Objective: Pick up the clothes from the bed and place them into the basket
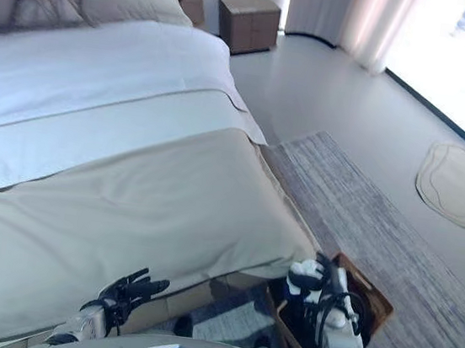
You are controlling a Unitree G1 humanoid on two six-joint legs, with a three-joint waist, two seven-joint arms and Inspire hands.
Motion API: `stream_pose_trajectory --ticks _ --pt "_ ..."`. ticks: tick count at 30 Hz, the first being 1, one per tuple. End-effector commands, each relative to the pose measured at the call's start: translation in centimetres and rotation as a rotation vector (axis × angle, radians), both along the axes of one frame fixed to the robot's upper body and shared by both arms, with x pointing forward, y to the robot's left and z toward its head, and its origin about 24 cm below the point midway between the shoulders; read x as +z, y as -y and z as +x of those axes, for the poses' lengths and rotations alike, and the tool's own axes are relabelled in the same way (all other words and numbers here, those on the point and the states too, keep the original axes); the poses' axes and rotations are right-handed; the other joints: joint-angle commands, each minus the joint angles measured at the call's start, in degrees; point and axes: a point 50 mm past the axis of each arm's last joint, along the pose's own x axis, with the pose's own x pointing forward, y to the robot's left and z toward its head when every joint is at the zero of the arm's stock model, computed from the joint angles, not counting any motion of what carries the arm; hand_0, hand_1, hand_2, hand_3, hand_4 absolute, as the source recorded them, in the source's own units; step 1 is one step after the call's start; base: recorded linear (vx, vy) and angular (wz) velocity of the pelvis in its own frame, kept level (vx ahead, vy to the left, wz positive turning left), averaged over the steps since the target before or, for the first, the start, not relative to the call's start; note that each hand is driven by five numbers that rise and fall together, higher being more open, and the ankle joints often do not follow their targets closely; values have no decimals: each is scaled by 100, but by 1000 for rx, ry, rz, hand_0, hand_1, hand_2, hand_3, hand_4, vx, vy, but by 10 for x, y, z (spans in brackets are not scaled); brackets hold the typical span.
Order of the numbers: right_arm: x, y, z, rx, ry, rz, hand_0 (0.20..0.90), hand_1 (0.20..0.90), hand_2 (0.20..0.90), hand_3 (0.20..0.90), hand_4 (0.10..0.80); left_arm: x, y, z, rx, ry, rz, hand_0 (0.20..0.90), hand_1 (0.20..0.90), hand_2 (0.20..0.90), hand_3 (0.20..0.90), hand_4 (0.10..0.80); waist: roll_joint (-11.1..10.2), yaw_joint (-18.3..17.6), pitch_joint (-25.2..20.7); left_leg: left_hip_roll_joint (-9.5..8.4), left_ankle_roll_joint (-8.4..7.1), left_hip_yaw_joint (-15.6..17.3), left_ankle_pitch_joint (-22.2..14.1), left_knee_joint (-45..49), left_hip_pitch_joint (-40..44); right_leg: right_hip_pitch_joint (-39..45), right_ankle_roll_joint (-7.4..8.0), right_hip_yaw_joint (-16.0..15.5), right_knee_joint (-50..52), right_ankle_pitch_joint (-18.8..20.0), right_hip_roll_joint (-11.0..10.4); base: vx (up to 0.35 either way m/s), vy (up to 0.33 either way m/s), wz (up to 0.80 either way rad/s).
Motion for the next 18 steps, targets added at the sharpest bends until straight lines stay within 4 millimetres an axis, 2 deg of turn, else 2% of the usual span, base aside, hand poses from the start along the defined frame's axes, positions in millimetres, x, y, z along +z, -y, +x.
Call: stream_pose_trajectory --ticks 1,2,6,13,18 --pt "-7 3 -12 27 -111 46 900 900 900 900 800 0 -4 0 -201 -30 62 900 900 900 900 800 -35 116 40 -312 296 107 -628 120 213 -57 -147 -83 477 -418 187 18 32 18" --pt "-12 3 -22 55 -170 83 900 900 900 900 800 -2 -4 -4 -290 -64 68 900 900 900 900 800 -11 124 16 -317 302 112 -633 99 232 -41 -140 -99 465 -415 184 18 28 18" --pt "-14 0 -27 113 -213 185 900 900 900 900 800 -2 -8 -11 -434 -125 60 900 900 900 900 800 68 41 -21 -315 331 177 -636 92 244 -98 -121 -33 551 -441 175 15 37 7" --pt "-15 7 -38 147 -268 185 900 900 900 900 800 0 -12 -12 -389 -103 34 900 900 900 900 800 92 -82 -4 -345 401 275 -691 157 247 -214 -126 159 634 -447 207 -2 10 -14" --pt "-15 10 -36 134 -267 169 900 900 900 900 800 2 -8 -2 -380 -42 33 900 900 900 900 800 51 -124 14 -353 426 357 -737 198 287 -199 -129 279 579 -397 251 21 -19 -16"
